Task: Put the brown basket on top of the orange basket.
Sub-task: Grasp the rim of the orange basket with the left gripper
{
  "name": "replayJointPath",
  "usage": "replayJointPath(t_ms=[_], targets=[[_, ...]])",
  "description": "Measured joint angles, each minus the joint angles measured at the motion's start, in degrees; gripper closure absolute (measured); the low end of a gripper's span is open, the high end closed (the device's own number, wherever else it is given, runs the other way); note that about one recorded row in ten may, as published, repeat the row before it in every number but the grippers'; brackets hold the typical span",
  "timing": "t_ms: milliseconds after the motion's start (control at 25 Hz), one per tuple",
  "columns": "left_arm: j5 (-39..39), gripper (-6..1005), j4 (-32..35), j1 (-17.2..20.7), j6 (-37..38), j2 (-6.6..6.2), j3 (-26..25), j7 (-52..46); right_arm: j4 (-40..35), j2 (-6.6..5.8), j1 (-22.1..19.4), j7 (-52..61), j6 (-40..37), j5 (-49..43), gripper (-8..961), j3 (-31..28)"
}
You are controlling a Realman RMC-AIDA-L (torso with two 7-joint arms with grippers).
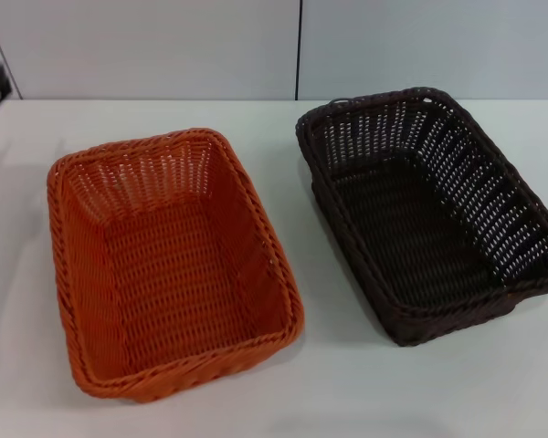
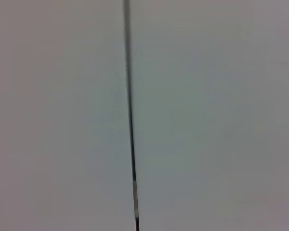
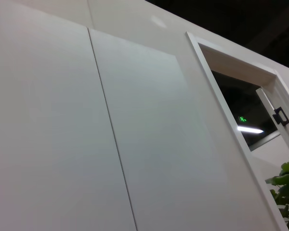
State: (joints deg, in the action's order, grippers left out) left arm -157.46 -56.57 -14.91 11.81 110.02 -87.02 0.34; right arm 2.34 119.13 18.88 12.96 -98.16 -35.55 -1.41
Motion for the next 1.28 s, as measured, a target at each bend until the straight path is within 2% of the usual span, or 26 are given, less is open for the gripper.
replayJointPath(t_ms=[40, 160, 200, 240, 400, 480, 560, 880, 1120, 1280], targets=[[0.0, 164, 0.0, 0.0, 0.0, 0.0, 0.0, 0.0, 0.0, 0.0, 0.0, 0.0, 0.0, 0.0, 165, 0.0], [-5.0, 164, -13.0, 0.8, -19.5, 1.64, -6.6, 0.6, 0.1, -0.01, 0.0, 0.3, 0.0, -0.1, 165, 0.5], [-5.8, 164, -20.1, -0.7, -35.7, 3.22, -11.6, 2.9, 0.1, 0.0, 0.1, 0.6, 0.0, -0.1, 165, 1.0], [-5.8, 164, -20.1, -0.7, -35.7, 3.22, -11.6, 2.9, 0.1, 0.0, 0.1, 0.6, 0.0, -0.1, 165, 1.0], [-5.8, 164, -27.9, -5.6, -60.7, 6.5, -20.2, 9.1, 0.3, 0.03, 0.3, 0.6, 0.2, -0.1, 164, 2.1], [-5.9, 164, -30.7, -8.0, -70.4, 7.66, -22.4, 11.5, 0.3, 0.0, 0.5, 0.7, 0.4, -0.1, 164, 2.5], [-7.0, 164, -33.4, -9.8, -79.0, 7.82, -22.3, 11.9, 0.3, -0.05, 0.7, 0.7, 0.5, -0.1, 164, 3.2], [-7.9, 163, -40.4, -10.9, -92.1, 7.9, -22.0, 8.4, 0.3, -0.12, 1.2, 0.6, 0.9, -0.1, 164, 4.4], [-8.0, 164, -39.2, -11.8, -97.4, 7.92, -21.4, 5.5, 0.2, -0.11, 1.5, 0.2, 1.6, -0.1, 164, 5.2], [-8.0, 167, -38.7, -11.4, -98.1, 7.93, -18.2, 3.2, -0.1, -0.13, 1.7, 0.2, 1.8, -0.1, 165, 5.2]])
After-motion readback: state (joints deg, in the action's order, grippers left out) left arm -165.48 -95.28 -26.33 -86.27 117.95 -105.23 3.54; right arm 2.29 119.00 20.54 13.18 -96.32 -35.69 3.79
